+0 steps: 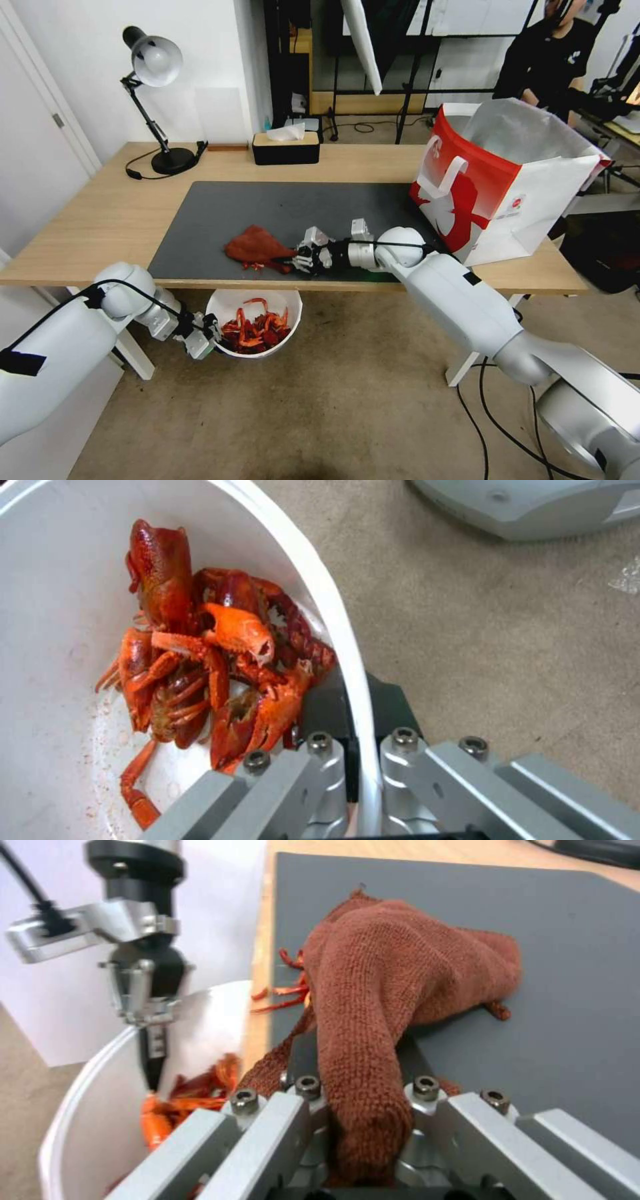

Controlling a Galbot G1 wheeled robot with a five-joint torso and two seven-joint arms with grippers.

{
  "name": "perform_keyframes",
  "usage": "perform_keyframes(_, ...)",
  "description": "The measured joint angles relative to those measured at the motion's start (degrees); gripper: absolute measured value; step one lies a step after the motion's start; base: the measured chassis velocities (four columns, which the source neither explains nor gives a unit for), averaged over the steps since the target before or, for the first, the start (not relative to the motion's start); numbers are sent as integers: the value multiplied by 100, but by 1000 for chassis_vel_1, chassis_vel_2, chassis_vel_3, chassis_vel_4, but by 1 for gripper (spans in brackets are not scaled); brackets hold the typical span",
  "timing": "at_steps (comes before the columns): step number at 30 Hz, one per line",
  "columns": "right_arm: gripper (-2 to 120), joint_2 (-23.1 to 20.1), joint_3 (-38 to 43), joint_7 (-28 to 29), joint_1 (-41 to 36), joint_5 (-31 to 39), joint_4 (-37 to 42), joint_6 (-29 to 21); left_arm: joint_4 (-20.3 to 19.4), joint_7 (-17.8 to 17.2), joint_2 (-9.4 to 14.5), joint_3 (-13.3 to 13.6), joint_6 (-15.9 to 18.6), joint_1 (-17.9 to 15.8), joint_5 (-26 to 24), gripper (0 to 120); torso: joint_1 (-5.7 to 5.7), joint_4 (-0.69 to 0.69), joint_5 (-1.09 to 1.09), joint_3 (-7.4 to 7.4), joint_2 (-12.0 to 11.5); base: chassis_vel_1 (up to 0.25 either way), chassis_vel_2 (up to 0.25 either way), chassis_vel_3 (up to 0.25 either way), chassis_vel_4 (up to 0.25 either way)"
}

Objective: Sweep shrimp from table into container with towel, then put container into takeout bag.

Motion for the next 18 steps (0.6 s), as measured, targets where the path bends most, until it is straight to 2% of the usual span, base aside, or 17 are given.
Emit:
perform_keyframes(9, 5, -109, -38, -19, -192, 8, 320, -49, -6, 0, 6, 0, 15, 3, -6, 0, 0, 0, 0, 0, 0, 0, 0, 0, 0)
perform_keyframes(18, 5, -284, 64, -86, -802, -10, 988, -155, 0, 0, 17, -2, 30, 8, -20, 0, 0, 0, 0, 0, 0, 0, 0, 0, 0)
